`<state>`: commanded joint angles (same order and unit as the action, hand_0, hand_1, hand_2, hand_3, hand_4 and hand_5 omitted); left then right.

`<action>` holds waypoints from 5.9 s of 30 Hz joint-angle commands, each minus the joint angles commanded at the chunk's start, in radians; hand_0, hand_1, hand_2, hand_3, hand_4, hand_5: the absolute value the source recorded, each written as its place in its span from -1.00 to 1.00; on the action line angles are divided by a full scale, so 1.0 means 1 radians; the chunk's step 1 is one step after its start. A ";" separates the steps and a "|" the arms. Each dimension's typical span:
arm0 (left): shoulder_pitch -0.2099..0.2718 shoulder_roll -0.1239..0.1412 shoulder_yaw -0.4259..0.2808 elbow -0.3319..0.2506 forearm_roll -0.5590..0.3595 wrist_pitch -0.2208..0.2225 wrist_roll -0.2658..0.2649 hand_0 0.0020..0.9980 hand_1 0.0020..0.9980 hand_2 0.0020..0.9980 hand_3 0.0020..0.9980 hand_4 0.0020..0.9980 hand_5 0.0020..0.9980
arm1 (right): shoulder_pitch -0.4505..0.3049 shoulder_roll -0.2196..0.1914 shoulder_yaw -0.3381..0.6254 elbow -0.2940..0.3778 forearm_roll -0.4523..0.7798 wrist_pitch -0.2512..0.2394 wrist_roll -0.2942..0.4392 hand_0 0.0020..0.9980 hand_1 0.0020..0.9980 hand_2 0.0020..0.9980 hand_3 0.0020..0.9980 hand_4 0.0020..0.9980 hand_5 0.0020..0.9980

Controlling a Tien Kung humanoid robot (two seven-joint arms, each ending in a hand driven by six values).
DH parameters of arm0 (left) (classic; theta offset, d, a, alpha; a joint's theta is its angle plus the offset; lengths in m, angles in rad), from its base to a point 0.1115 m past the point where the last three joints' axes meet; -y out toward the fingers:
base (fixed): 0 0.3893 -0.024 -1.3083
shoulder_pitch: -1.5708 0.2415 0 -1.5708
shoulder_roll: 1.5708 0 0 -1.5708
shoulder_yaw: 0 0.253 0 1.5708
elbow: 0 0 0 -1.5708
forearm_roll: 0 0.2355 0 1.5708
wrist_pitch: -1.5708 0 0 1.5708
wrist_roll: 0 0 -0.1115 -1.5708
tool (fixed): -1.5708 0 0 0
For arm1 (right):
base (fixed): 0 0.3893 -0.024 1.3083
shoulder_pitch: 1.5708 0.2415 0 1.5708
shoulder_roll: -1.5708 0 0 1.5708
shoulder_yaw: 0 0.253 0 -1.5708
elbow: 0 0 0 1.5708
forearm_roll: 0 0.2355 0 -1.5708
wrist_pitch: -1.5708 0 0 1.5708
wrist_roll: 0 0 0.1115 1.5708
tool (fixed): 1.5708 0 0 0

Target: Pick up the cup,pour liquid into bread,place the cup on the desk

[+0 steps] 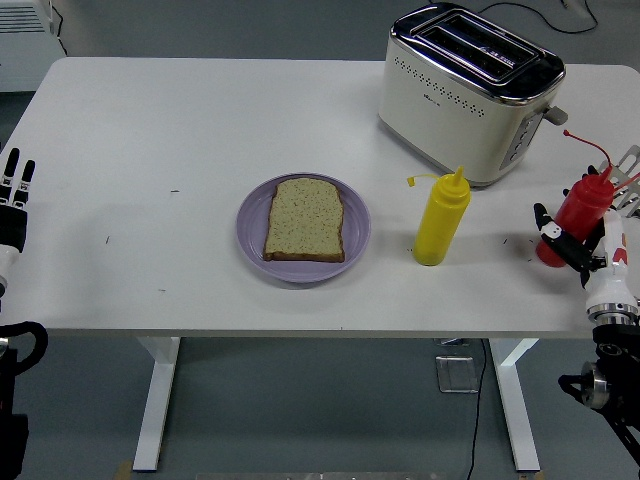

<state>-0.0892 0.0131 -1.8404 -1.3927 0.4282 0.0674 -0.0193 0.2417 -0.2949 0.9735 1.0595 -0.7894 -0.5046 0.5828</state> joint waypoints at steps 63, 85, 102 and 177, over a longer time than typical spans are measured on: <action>-0.001 0.006 0.018 0.002 0.002 0.001 -0.002 0.57 0.47 0.48 0.39 0.02 1.00 | -0.410 -0.017 0.554 0.518 0.276 0.040 0.063 0.56 0.46 0.43 0.49 0.31 -0.56; 0.000 0.004 0.012 0.001 0.002 0.000 -0.002 0.57 0.47 0.48 0.39 0.02 1.00 | -0.252 0.034 0.762 0.444 0.781 0.395 -0.189 0.60 0.49 0.48 0.49 0.14 -0.27; -0.003 0.004 0.006 -0.001 0.003 -0.001 -0.002 0.57 0.47 0.48 0.39 0.02 1.00 | -0.242 0.041 0.747 0.400 0.780 0.392 -0.197 0.57 0.47 0.47 0.49 0.12 -0.18; -0.002 0.005 0.010 -0.004 0.003 -0.001 -0.002 0.57 0.47 0.48 0.39 0.02 1.00 | -0.242 0.057 0.739 0.361 0.802 0.384 -0.199 0.54 0.44 0.44 0.46 0.02 -0.13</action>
<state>-0.0911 0.0178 -1.8307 -1.3963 0.4310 0.0663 -0.0215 -0.0003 -0.2382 1.7120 1.4208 0.0125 -0.1210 0.3837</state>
